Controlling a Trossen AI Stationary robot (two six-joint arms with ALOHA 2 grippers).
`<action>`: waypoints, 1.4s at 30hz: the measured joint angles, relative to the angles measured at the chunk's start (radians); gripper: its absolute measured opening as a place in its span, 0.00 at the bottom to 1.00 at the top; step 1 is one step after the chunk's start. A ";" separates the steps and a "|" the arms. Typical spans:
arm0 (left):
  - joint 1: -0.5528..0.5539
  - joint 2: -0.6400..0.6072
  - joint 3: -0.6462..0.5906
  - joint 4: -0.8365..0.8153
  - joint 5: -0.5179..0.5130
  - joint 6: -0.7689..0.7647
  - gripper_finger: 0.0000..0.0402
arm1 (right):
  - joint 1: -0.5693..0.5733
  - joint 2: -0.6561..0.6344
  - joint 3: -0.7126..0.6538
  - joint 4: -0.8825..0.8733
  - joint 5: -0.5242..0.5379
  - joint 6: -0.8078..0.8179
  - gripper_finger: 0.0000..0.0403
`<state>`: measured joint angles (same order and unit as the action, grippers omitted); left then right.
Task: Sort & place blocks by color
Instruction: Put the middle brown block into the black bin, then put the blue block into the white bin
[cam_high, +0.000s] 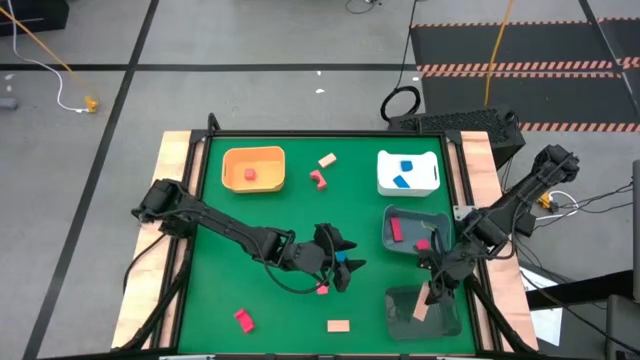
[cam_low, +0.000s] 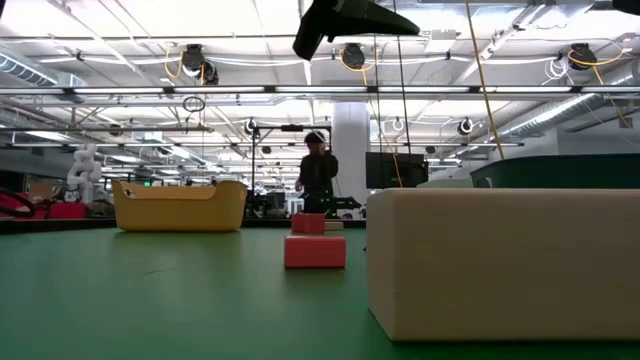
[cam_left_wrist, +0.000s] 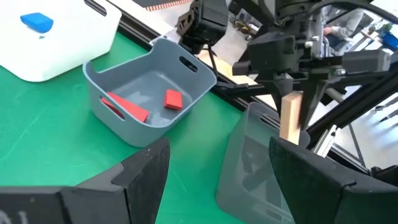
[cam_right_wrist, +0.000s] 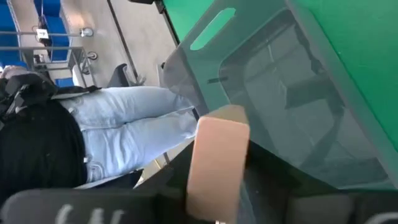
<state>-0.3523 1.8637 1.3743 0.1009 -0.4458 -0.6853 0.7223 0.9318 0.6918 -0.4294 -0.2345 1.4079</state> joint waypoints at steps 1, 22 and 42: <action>-0.001 0.000 0.000 -0.005 0.000 0.000 0.68 | 0.000 0.000 0.000 0.000 0.000 -0.003 0.29; -0.006 0.006 0.000 -0.386 0.094 0.364 0.68 | 0.000 0.000 0.000 0.079 -0.179 -0.088 0.54; 0.079 0.127 -0.009 -0.339 0.188 0.582 0.68 | -0.001 0.000 0.000 0.066 0.016 -0.419 0.54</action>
<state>-0.2736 1.9907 1.3651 -0.2385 -0.2579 -0.1036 0.7216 0.9314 0.6918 -0.3632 -0.2184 0.9892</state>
